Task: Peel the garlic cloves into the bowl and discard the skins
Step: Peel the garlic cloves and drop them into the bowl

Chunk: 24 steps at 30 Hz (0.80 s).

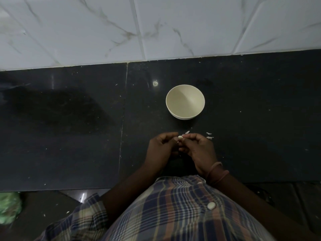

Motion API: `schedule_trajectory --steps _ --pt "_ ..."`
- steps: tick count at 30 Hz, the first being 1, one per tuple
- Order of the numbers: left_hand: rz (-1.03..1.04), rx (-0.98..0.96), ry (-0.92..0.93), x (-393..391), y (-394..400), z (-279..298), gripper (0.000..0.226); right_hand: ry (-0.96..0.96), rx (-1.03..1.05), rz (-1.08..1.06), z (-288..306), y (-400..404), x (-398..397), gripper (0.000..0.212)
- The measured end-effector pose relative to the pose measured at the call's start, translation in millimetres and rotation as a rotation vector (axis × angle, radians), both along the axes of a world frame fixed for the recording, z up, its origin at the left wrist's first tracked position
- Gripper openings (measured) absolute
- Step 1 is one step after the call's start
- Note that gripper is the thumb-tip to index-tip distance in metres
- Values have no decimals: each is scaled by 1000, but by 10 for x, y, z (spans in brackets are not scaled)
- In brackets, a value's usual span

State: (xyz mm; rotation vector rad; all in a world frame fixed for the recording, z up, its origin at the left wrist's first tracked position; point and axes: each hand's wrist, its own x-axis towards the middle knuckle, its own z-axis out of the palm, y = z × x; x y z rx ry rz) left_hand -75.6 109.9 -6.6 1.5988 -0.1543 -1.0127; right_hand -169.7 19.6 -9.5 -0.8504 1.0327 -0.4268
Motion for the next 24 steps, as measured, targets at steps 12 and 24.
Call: schedule_trajectory --steps 12,24 --pt "118 -129 28 26 33 96 15 218 -631 235 103 33 -1 5" --pt "145 -283 144 11 29 104 23 217 -1013 280 219 23 -1 4"
